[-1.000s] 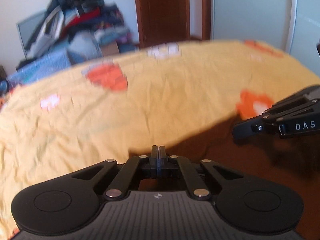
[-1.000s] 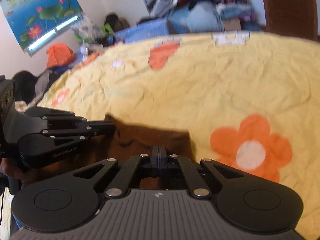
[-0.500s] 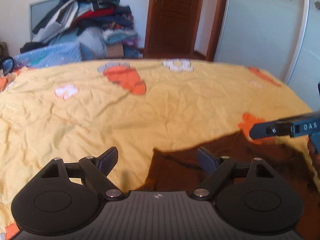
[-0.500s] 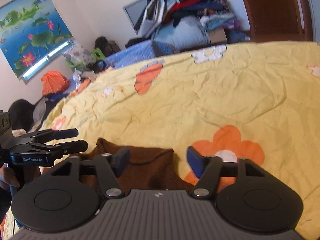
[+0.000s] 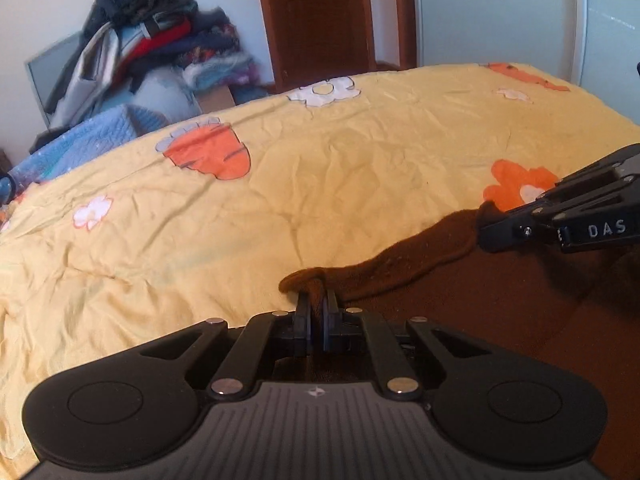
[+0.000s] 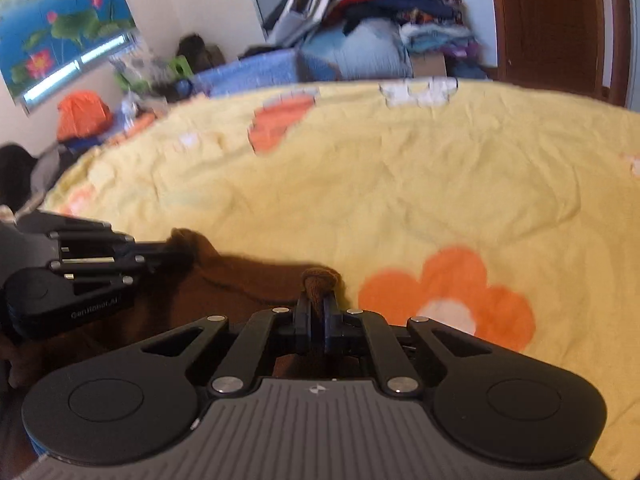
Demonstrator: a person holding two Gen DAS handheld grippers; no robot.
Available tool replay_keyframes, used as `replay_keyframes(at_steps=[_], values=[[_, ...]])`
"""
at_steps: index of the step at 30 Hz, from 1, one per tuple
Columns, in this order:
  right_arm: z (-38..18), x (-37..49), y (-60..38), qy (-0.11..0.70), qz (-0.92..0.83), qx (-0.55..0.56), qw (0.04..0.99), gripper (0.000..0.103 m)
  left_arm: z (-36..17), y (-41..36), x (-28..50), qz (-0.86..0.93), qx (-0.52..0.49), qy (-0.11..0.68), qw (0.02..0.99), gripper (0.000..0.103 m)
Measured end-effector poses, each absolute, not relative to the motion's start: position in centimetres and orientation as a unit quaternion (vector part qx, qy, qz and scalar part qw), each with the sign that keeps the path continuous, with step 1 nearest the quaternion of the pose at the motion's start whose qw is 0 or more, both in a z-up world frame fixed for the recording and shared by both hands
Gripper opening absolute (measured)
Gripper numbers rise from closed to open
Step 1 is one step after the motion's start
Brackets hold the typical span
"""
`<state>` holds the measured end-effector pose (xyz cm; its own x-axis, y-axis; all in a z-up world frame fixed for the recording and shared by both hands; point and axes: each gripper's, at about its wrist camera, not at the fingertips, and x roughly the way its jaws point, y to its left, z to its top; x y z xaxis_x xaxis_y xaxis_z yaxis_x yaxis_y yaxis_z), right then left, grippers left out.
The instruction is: Fold small clothes
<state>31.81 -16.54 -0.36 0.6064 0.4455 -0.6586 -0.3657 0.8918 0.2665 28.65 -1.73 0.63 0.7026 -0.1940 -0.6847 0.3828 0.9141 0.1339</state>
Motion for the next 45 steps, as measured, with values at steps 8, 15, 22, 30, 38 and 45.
replay_keyframes(at_steps=[8,15,22,30,38,45], values=[[3.3,26.1,-18.7,0.325,0.219,0.094,0.915,0.064,5.1,2.7,22.8,-0.183,0.040,0.316,0.930,0.059],[-1.3,23.4,-17.6,0.344,0.211,-0.019,0.915,0.064,-0.2,4.8,21.4,-0.145,0.061,0.343,0.926,0.075],[1.4,21.2,-18.2,0.359,0.165,0.018,0.918,0.068,3.2,6.1,17.3,-0.097,0.017,0.336,0.937,0.076],[-1.4,13.6,-17.2,0.343,0.215,-0.013,0.914,0.088,0.5,7.5,9.9,-0.127,-0.037,0.348,0.928,0.082],[1.8,8.0,-19.0,0.339,0.195,0.051,0.919,0.097,3.9,8.5,2.0,-0.099,-0.073,0.336,0.934,0.082],[-0.6,-3.8,-26.4,0.395,0.177,0.220,0.874,0.099,1.6,13.8,-8.6,-0.087,-0.237,0.400,0.881,0.082]])
